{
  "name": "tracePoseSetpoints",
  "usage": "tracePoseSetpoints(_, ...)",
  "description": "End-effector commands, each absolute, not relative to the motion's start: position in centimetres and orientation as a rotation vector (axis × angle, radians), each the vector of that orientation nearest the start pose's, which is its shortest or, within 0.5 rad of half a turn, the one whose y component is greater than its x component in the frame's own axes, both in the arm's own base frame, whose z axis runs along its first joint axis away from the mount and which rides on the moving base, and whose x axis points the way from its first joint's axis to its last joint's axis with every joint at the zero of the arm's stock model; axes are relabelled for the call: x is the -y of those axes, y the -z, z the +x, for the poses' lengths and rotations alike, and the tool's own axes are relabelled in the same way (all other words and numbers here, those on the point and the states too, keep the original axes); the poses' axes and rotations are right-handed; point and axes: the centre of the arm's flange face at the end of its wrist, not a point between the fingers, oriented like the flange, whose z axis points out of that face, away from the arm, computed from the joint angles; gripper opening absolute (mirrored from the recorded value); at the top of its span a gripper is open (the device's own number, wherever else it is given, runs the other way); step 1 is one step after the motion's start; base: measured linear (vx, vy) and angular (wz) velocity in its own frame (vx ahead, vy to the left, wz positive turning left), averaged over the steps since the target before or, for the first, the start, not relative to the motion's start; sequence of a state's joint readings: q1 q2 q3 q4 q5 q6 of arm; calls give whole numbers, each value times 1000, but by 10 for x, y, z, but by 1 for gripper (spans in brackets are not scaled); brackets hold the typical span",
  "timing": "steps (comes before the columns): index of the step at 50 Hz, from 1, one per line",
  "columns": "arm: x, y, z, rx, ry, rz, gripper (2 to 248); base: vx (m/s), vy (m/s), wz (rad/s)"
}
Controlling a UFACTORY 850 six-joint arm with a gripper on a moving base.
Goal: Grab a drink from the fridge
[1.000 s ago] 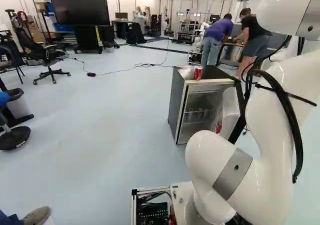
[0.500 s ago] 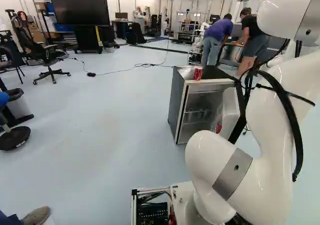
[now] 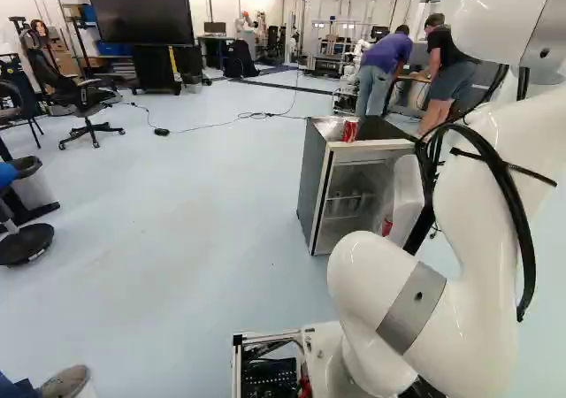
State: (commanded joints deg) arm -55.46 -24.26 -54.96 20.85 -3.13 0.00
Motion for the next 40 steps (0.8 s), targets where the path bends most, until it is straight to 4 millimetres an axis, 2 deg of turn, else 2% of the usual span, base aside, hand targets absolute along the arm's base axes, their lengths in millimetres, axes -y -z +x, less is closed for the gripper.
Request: tracePoseSetpoints(40,378,-352,312,-1755,699,-2654,247,0,0,0)
